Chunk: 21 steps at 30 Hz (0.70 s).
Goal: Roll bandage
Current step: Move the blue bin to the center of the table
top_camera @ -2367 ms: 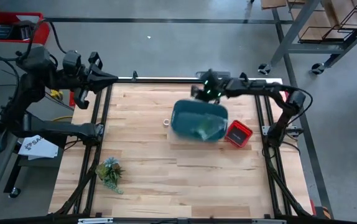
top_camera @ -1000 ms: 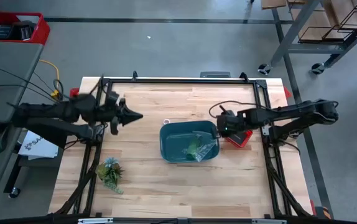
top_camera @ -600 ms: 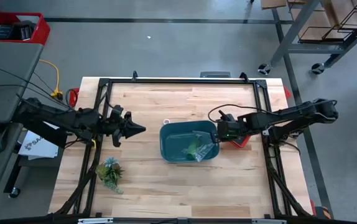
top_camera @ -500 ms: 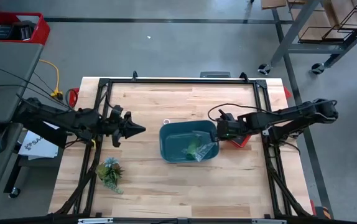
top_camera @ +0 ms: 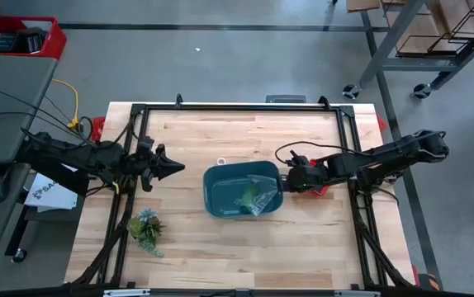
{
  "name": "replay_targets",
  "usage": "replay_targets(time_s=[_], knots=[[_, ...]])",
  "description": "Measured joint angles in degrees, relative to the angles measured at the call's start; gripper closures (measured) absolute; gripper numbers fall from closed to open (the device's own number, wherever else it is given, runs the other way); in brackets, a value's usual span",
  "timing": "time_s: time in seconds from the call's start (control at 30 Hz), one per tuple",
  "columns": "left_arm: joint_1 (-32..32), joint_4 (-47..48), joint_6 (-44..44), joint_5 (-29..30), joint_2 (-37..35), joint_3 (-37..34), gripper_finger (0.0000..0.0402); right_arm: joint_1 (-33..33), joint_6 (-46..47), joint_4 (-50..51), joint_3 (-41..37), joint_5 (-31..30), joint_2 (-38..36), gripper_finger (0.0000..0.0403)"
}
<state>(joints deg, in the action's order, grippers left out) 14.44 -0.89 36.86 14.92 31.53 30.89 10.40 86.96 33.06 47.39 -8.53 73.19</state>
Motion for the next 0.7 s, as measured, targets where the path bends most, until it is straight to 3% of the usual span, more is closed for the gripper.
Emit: replay_targets(time_s=[0.3, 0.53, 0.7], knots=[[0.0, 6.6, -0.1, 3.3, -3.7, 0.0, 0.0401, 5.9, 7.5, -1.7, 0.0, -1.4, 0.0, 0.0403], [0.0, 6.9, -1.4, 0.9, -3.8, 0.0, 0.0401, 8.2, 9.2, 0.3, 0.0, -2.3, 0.0, 0.0403], [-1.8, 5.7, -9.5, -0.9, -3.5, -1.0, 0.0401, 9.2, 10.2, 1.1, 0.0, -2.3, 0.0, 0.0403]])
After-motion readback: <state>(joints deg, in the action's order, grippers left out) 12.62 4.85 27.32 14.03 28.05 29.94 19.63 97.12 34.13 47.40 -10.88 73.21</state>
